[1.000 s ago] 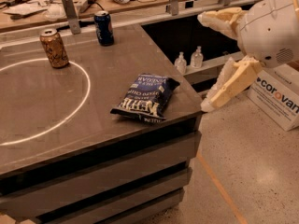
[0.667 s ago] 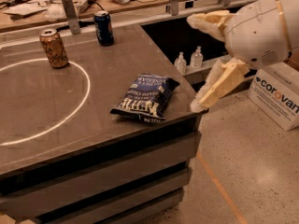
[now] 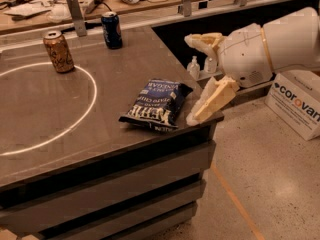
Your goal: Move blue chip bag near orange can
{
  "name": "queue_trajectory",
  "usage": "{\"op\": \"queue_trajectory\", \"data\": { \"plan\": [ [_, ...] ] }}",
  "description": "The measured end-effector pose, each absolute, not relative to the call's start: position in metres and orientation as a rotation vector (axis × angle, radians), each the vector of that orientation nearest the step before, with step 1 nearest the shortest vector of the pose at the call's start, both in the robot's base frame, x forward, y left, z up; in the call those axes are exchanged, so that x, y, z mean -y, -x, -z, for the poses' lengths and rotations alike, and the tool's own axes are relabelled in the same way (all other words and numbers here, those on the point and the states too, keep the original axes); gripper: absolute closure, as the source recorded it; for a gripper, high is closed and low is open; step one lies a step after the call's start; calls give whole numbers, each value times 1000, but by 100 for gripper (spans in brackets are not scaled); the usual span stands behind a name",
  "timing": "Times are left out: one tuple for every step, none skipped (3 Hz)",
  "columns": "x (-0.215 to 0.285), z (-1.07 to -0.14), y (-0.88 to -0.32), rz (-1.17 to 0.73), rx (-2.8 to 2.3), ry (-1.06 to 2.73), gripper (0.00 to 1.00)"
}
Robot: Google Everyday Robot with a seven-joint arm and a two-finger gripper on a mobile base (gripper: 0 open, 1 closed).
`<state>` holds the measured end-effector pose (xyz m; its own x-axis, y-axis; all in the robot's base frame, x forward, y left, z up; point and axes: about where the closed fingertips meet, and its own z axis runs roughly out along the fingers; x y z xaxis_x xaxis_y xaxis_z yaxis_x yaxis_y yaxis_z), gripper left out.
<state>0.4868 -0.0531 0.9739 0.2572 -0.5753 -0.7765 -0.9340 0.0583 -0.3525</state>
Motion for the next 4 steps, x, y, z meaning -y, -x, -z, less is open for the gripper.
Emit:
{"op": "queue_trajectory", "data": {
  "plan": [
    [51, -944, -497, -527, -1423, 1619, 0],
    [41, -924, -502, -550, -1415, 1637, 0],
    [31, -903, -500, -575, -1425, 1670, 0],
    [27, -888, -498, -583, -1443, 1690, 0]
  ]
}}
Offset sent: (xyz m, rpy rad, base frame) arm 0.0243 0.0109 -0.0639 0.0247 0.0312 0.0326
